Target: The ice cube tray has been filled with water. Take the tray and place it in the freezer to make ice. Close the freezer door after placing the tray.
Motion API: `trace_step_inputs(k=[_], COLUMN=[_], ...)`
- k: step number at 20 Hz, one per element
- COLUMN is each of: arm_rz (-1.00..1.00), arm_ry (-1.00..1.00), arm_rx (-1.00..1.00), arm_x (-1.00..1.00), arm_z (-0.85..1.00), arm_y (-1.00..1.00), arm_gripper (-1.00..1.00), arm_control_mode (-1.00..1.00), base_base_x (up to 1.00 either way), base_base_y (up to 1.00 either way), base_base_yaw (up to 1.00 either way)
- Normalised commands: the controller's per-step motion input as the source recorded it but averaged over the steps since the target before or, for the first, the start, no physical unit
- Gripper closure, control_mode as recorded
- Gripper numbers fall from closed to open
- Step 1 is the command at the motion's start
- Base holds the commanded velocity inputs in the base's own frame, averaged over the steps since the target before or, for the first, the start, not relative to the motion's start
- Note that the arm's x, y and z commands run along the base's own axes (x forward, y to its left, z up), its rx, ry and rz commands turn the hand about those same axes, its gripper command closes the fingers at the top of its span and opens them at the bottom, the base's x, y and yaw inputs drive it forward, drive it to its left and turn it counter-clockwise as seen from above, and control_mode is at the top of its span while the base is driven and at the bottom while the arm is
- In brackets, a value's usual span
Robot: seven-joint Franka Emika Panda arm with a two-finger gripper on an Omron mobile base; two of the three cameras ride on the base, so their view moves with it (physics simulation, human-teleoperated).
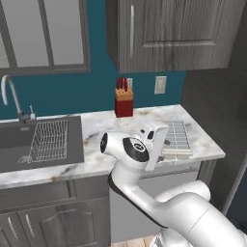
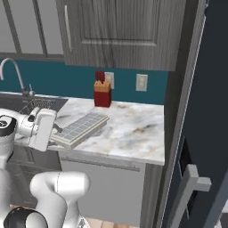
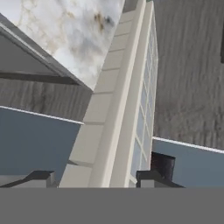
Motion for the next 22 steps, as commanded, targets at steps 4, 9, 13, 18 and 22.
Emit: trace_step_inputs(k=[4,9,13,18,22], arm_rz=[0.00,0.00,0.00,0.00,0.00], arm_ry=[0.00,0.00,0.00,0.00,0.00], arm_rx=[0.00,0.00,0.00,0.00,0.00], arm_x=[0.00,0.00,0.00,0.00,0.00], arm_z=[0.00,0.00,0.00,0.00,0.00], arm_y=[0.00,0.00,0.00,0.00,0.00], arm_gripper=[1.00,1.00,1.00,1.00,1.00], arm_control_mode=[1.00,1.00,1.00,1.00,1.00], base_base_x=[-0.67,-0.69,-0.63,-0.63,-0.61], base_base_y=[0.00,0.00,0.00,0.00,0.00], base_base_yaw=[0.00,0.00,0.01,0.01,0.00])
